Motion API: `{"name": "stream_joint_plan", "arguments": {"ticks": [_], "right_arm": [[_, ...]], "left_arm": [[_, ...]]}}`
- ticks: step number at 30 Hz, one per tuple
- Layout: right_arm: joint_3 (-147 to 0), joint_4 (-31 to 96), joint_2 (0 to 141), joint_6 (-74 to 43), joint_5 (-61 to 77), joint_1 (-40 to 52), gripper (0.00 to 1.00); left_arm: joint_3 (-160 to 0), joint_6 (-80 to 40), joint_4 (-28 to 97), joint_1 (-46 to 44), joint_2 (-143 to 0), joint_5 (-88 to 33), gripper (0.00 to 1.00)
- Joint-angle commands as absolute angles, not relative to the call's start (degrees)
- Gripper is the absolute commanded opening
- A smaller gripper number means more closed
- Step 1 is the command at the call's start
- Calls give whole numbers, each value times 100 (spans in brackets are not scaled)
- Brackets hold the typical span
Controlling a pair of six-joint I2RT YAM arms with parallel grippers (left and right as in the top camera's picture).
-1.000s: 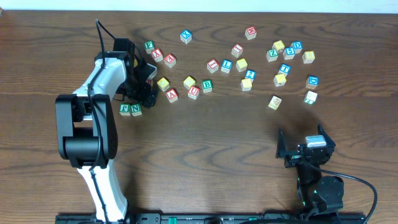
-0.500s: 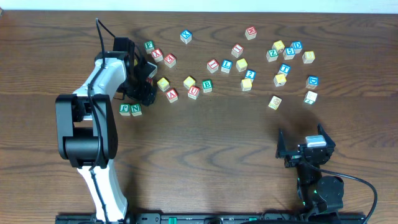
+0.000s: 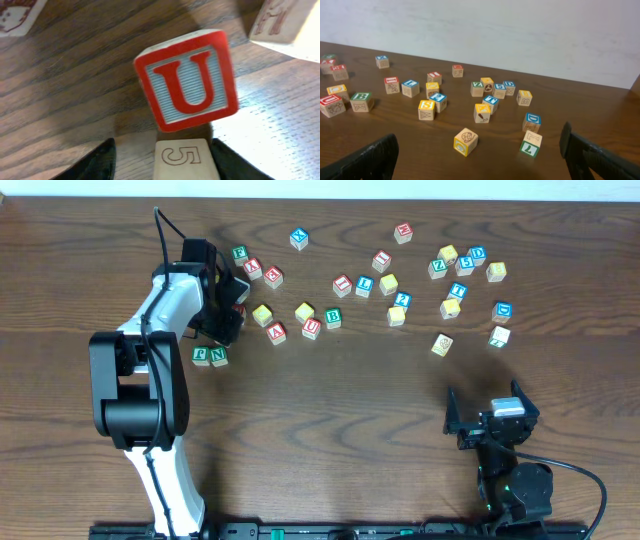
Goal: Spell out ROBOT
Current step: 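Lower the left gripper and grasp the green R block, lift it, then carry the R block toward the open table and set it down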
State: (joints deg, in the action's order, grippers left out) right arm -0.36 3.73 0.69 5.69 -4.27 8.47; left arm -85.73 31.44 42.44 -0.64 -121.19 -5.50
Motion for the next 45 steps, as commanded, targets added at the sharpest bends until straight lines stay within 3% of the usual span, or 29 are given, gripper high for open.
{"name": "stream_joint_plan", "arguments": {"ticks": [1,2,4,24,27,32,45], "right_arm": [[-32,397,34,628,-410,821,99],[-32,397,34,628,-410,821,99],[-32,397,34,628,-410,821,99],[-32,397,34,628,-410,821,99],[-32,397,34,628,-410,821,99],[-32,397,34,628,-410,821,99],[-32,397,34,628,-410,821,99]], "left_arm": [[-8523,3148,4250,-73,-12184,-421,35],[-8523,3146,4250,-73,-12184,-421,23],[-8523,3146,4250,-73,-12184,-421,19],[-8831,2818,4584,-80,-11834,-786,19],[-8838,2740,4613,-134,-11347,-856,8],[-8838,2405,4661,-307,-10398,-856,8],[-8580,-82,6237,-1007,-9662,-858,8]]}}
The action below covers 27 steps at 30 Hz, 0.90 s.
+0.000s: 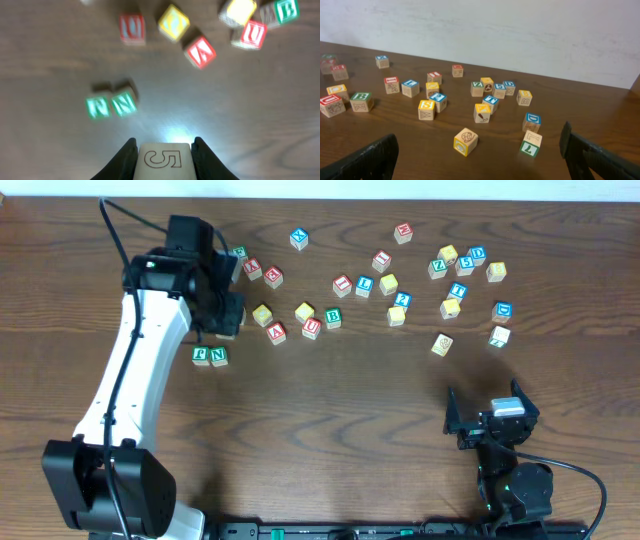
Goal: Spell out ROBOT
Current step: 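Carry the R block toward the open table and set it down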
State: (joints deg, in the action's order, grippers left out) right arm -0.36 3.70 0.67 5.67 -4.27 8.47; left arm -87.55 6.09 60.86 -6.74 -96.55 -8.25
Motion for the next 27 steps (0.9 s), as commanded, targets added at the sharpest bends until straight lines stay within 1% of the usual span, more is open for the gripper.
{"name": "stream_joint_plan", "arguments": {"ticks": [1,5,10,16,22,27], "right_arm": [[-32,397,34,628,-410,821,99],[-32,397,34,628,-410,821,99],[-32,397,34,628,-410,821,99],[-32,397,34,628,-410,821,99],[-32,397,34,628,-410,821,99],[-32,397,34,628,-410,821,99]], "left_arm": [[-8514,-80,6235,-1096,-9662,-856,8],[-7940,-228,5870,-1730,-9664,-851,8],[-6901,-718,4703,-2285,-9666,-829,8],[-6104,-1404,3861,-2333,-9666,-832,8],[-5760,-1428,3210,-2333,-9666,-718,8],[-5754,-1426,3000,-2333,-9708,-121,8]]}}
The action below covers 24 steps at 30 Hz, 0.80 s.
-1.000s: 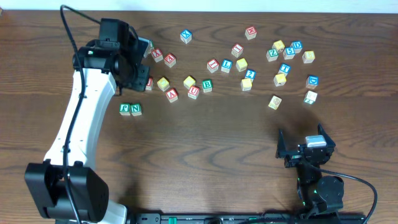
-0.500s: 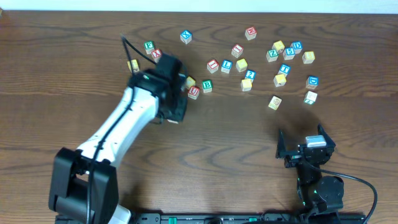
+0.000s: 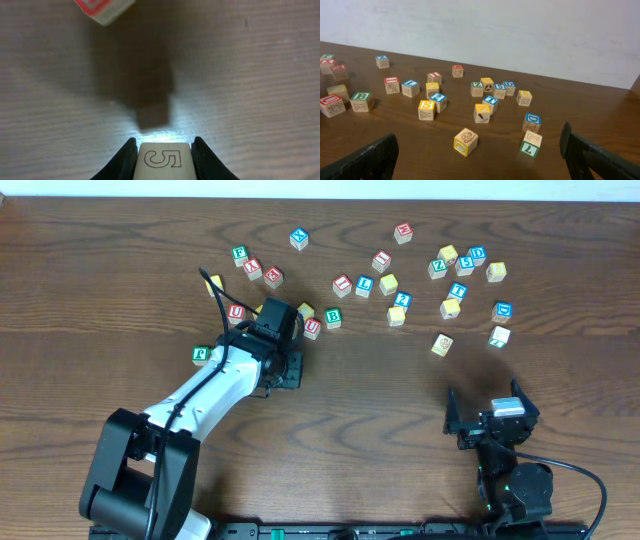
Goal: Spell out ROBOT
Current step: 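Carry the R block toward the open table and set it down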
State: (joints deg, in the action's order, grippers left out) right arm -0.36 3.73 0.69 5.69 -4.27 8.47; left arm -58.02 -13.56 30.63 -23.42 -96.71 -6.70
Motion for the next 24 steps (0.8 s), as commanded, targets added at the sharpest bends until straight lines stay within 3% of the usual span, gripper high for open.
{"name": "stream_joint_plan", "arguments": {"ticks": [1,24], "right_arm": [[-32,397,34,628,-410,821,99],[-32,397,34,628,-410,821,99]], "left_arm": [[-5754,-1426,2982,-2333,-9730,-5,8],[-5747,-1605,2912,-2333,-10366,-21,8]]}}
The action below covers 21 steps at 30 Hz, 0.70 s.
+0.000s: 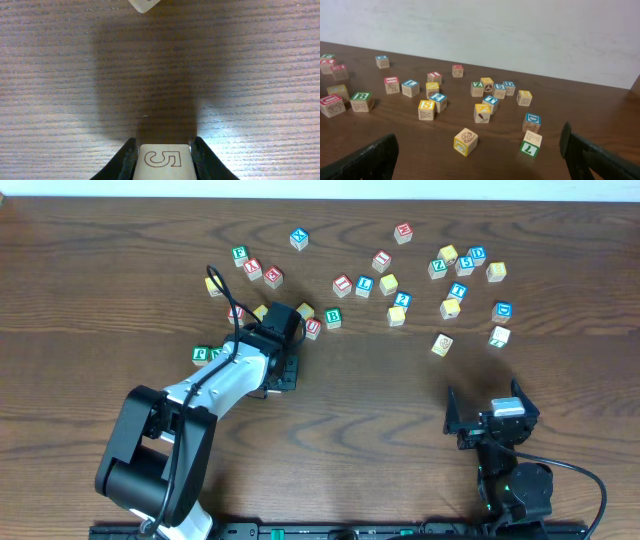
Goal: Spell out ROBOT
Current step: 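Carry the R block toward the open table and set it down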
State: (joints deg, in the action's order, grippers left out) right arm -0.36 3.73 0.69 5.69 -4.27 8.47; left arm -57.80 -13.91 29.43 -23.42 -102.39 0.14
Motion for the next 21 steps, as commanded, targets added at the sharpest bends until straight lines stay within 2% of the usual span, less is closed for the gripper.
{"name": "stream_joint_plan", "arguments": {"ticks": [1,6,21], "right_arm": [[-32,397,34,628,-410,821,99],[-32,397,34,628,-410,821,99],[-32,397,34,628,-410,821,99]], "left_arm": [[-5747,-1601,2888,-2333,-10366,-139,8],[-5749,-1601,2617,-2333,-10366,-582,8],[-5747,-1592,2705,-2333,-10366,-530,8]]}}
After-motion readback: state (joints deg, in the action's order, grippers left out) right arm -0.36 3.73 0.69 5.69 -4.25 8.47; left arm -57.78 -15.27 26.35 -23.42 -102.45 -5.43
